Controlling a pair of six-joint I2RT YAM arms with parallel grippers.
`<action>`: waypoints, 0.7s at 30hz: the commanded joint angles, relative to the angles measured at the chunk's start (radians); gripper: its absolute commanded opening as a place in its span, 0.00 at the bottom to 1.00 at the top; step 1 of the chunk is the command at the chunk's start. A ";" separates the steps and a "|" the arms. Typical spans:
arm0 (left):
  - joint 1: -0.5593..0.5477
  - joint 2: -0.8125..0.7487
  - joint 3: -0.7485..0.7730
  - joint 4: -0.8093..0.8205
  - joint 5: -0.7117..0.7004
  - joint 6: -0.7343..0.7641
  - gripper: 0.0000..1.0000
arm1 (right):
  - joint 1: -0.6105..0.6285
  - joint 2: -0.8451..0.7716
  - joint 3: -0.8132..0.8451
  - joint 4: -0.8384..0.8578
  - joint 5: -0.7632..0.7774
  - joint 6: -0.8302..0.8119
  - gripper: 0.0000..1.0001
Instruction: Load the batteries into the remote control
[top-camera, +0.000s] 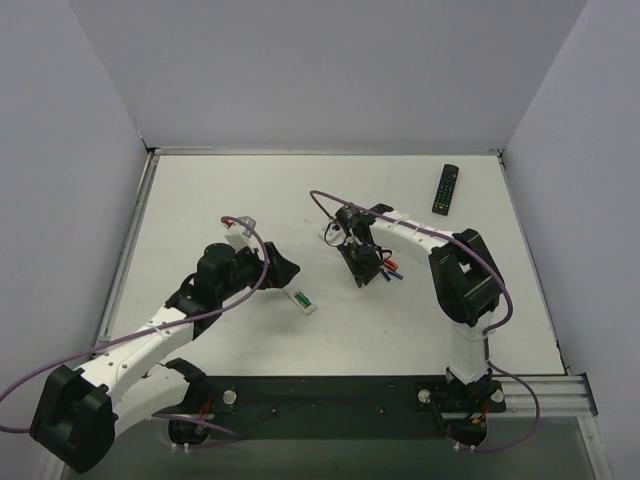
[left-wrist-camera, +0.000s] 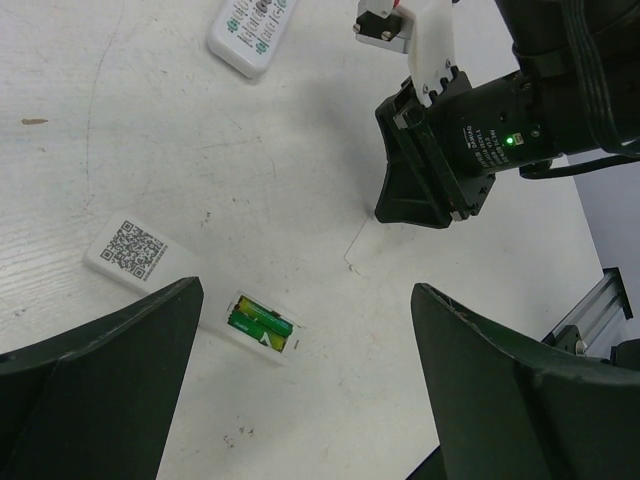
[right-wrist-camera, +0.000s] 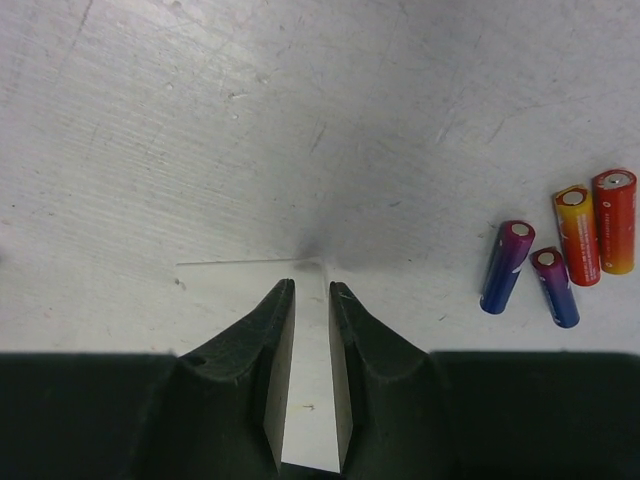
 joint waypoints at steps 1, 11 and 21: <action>-0.005 0.006 0.064 0.011 0.036 0.036 0.96 | 0.000 0.018 0.023 -0.077 0.023 0.012 0.17; -0.005 0.052 0.096 0.026 0.076 0.047 0.95 | 0.000 0.070 0.020 -0.076 0.018 0.003 0.13; -0.005 0.059 0.104 0.030 0.094 0.059 0.93 | 0.003 0.101 -0.010 -0.060 0.058 -0.017 0.00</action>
